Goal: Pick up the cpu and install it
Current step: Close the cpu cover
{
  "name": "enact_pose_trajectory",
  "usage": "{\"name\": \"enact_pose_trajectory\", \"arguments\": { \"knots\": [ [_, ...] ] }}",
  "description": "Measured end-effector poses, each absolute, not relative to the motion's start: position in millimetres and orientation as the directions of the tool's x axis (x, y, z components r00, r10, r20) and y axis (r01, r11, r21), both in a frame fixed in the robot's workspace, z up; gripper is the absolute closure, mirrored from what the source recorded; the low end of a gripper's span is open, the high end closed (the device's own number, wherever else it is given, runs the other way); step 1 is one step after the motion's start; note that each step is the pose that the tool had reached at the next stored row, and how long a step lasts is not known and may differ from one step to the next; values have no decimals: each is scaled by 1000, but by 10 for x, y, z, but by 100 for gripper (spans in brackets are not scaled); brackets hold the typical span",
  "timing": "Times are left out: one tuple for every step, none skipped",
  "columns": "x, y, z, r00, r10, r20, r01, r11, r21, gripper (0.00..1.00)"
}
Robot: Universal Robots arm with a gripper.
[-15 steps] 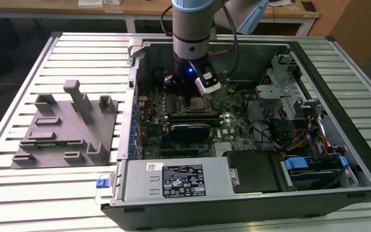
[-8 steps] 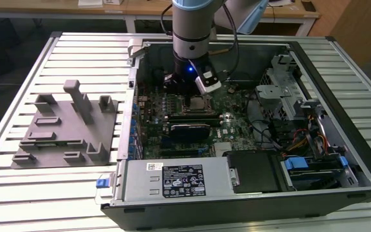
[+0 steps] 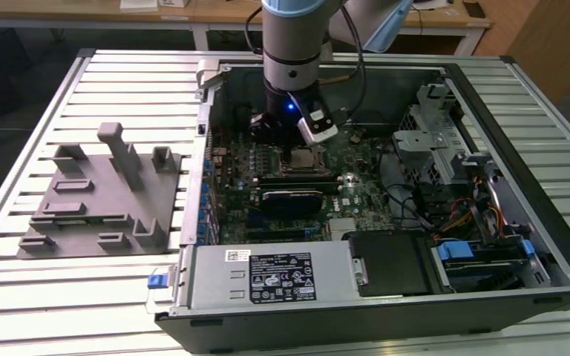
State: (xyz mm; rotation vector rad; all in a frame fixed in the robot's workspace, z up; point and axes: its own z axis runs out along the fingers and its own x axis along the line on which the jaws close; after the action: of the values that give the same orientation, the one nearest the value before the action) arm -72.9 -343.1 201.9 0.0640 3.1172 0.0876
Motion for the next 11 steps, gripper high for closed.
{"name": "enact_pose_trajectory", "arguments": {
  "knots": [
    [-728, -3430, 1999, -999, 32, -21, 30, 998, 59, 89],
    [-729, -3431, 1995, -999, 31, -21, 29, 998, 59, 89],
    [-729, -3431, 1992, -999, 30, -21, 29, 998, 59, 89],
    [-729, -3431, 1991, -999, 29, -20, 28, 998, 59, 89],
    [-729, -3431, 1990, -999, 29, -20, 28, 998, 59, 89],
    [-729, -3431, 1988, -999, 29, -20, 27, 998, 59, 89],
    [-729, -3431, 1986, -999, 28, -20, 27, 998, 59, 89],
    [-728, -3431, 1984, -999, 28, -20, 27, 998, 59, 89],
    [-724, -3431, 1983, -999, 27, -20, 26, 998, 59, 89],
    [-717, -3431, 1982, -999, 27, -20, 26, 998, 59, 89],
    [-709, -3431, 1981, -999, 28, -20, 26, 998, 59, 89]
  ]
}}
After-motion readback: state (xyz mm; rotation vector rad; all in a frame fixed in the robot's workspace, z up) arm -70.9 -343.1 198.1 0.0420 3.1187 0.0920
